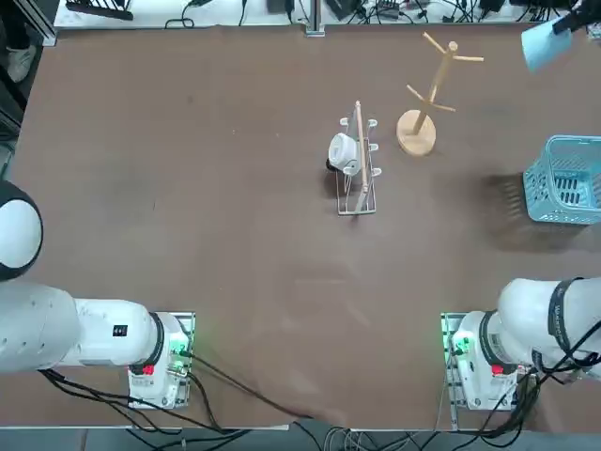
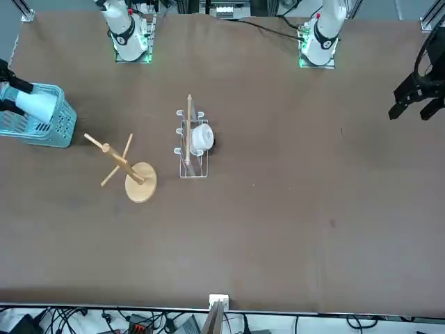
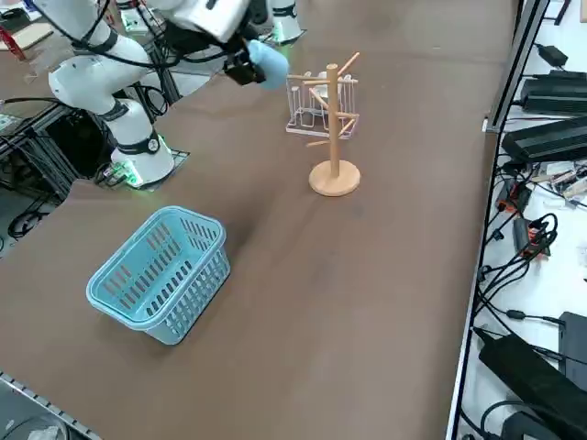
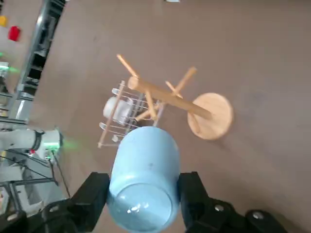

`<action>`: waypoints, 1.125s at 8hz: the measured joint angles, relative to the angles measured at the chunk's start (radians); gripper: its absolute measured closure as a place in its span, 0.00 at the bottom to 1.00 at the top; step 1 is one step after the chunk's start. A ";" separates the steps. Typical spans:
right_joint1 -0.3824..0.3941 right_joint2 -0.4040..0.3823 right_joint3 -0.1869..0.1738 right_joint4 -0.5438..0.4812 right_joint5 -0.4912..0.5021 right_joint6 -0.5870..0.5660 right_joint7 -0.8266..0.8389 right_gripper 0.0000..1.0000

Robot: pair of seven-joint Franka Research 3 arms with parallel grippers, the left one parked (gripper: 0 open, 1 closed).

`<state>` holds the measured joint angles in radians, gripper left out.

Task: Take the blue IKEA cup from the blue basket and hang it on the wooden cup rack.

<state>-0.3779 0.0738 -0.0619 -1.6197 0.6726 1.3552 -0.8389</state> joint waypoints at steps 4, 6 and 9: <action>0.065 0.074 0.001 0.012 0.049 0.015 -0.008 0.18; 0.078 0.107 0.001 0.026 0.065 0.029 -0.025 0.18; 0.092 0.144 0.001 0.029 0.068 0.070 -0.043 0.18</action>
<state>-0.2855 0.2175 -0.0605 -1.5910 0.7402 1.4251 -0.8814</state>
